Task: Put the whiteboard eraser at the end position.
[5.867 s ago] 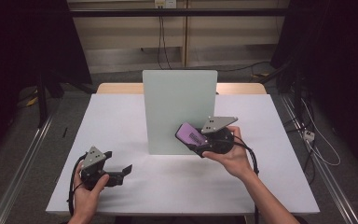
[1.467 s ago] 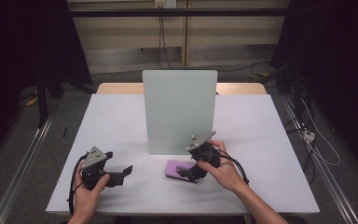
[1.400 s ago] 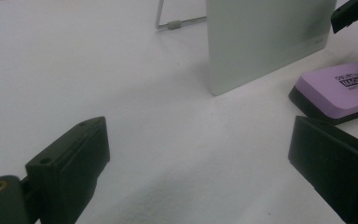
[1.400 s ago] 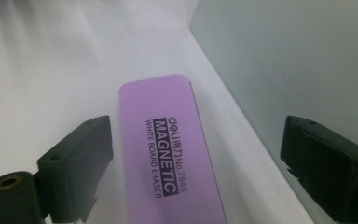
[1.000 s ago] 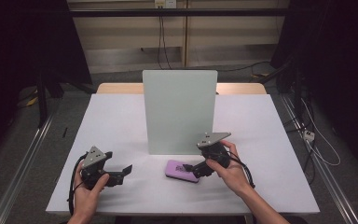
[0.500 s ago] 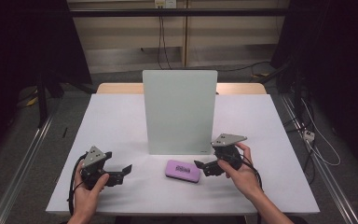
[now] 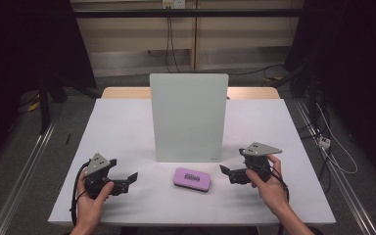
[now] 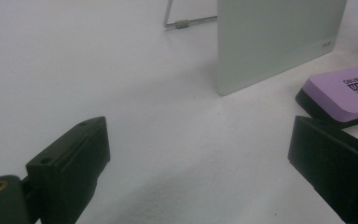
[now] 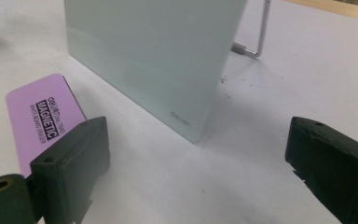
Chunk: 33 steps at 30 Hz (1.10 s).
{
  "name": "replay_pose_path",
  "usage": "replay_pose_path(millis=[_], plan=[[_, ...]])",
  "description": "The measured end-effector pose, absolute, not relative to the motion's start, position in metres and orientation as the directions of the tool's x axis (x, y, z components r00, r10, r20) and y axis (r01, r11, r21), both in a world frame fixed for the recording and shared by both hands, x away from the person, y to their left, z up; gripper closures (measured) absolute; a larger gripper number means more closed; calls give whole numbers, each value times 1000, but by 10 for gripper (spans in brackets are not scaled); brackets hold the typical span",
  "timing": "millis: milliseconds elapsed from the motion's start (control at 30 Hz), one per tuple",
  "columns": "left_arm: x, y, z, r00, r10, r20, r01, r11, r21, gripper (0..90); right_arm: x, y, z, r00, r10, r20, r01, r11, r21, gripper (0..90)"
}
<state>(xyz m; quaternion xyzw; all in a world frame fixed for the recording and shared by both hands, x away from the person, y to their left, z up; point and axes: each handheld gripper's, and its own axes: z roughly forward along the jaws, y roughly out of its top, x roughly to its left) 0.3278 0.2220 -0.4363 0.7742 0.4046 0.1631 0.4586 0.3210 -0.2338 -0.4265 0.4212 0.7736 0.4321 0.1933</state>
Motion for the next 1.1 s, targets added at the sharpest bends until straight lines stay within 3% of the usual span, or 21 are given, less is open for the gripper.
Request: replay_pose_path(millis=[567,1100], plan=[[328,223,-436,612,782,-118,480,-248,842,54,304,-278,-438,-451,888,95,530,181,828,74],[326,224,-436,609,784,-119,474,-239,848,53,281,-298,-446,-413,903,118,521,128,844,77]])
